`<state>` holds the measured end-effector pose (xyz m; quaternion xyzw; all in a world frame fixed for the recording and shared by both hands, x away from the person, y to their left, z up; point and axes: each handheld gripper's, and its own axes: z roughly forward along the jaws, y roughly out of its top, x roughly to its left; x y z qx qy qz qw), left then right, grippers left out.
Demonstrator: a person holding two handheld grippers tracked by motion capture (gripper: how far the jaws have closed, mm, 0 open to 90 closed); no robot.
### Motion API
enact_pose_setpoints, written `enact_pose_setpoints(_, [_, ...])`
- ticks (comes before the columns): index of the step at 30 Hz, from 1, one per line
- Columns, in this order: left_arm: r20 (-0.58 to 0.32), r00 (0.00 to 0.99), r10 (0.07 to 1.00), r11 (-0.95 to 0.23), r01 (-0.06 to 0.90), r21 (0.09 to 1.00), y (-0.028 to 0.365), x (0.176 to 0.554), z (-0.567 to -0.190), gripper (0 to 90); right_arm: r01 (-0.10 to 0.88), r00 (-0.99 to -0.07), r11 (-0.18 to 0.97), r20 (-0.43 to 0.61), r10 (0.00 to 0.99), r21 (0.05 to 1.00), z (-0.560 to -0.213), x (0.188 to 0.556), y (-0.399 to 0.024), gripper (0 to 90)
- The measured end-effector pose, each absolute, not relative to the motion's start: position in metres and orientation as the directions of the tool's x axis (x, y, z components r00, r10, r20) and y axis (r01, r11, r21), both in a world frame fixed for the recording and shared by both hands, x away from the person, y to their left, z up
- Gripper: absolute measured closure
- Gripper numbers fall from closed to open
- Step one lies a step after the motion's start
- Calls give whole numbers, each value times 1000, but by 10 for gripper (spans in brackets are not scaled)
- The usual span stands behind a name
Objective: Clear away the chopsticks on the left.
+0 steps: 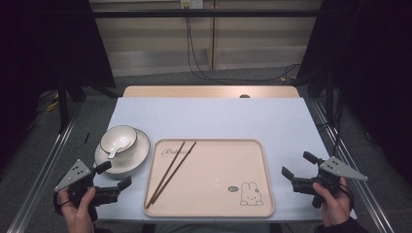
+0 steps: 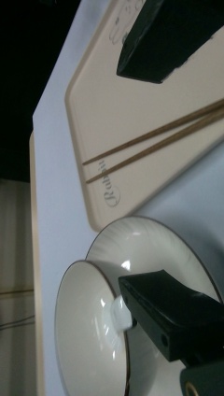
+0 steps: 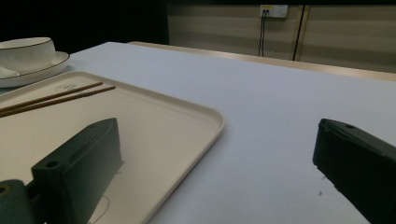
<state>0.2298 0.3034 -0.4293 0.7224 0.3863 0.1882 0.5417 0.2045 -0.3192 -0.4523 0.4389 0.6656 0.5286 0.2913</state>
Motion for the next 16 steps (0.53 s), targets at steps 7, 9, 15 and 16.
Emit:
enact_pose_setpoints(7, [-222,596,772,-2,352,936,322,225,-433,21,273,-445,55,76,892,960,-452,204,-319,11])
enact_pose_setpoints(9, [-232,588,775,19,344,939,328,225,-434,21,270,-442,49,79,893,962,-452,204,-320,12])
enact_pose_setpoints(15, [-226,588,776,5,353,936,331,225,-435,21,260,-440,50,72,895,964,-452,204,-320,12])
enact_pose_setpoints(16, [-226,592,773,5,351,936,330,225,-435,21,264,-447,59,68,892,963,-452,204,-320,12])
